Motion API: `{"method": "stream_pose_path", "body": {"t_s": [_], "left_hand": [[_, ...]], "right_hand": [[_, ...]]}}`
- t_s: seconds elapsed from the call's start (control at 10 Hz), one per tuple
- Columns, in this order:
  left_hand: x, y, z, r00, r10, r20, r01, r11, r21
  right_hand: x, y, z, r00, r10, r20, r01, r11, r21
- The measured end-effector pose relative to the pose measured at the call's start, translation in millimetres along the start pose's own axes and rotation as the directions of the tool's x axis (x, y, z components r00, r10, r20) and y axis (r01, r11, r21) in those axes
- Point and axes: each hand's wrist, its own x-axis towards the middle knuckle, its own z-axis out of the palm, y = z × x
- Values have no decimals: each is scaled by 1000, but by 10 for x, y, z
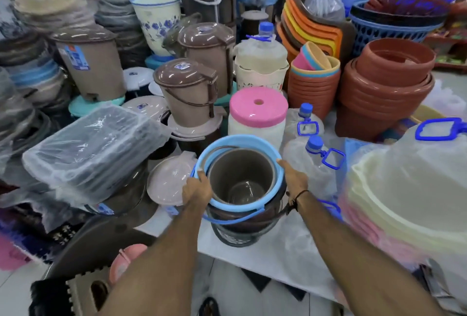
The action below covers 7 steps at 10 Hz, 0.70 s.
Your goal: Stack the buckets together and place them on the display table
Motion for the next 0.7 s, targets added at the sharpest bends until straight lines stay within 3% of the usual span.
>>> {"method": "stream_pose_path", "body": {"t_s": [0.1, 0.2, 0.3, 0.4, 0.5, 0.6, 0.7], "left_hand": [[193, -290, 301, 999, 15, 35, -19, 990, 136], [328, -417, 449, 996, 76, 55, -87, 967, 239], [448, -449, 514, 971, 191, 142, -230, 900, 370], [577, -414, 508, 964, 157, 214, -230, 896, 380], [714, -356, 455, 950, 130, 283, -246, 872, 423], [729, -237, 401, 938, 199, 284, -325, 790, 520], [759, 131, 347, 869, 470, 154, -459, 651, 605]], "right_hand": [[273, 417, 124, 993, 95, -74, -101, 991, -86], [432, 560, 193, 990, 104, -96, -125, 959, -253], [525, 573, 237, 995, 57, -83, -91, 860, -502], [556, 531, 260, 998, -13, -64, -30, 778, -628], [593, 394, 218, 988, -154, 13, 107, 618, -779], [615, 177, 219, 963, -262, 71, 199, 506, -839], [668, -286, 240, 880, -456, 133, 311, 340, -888]]}}
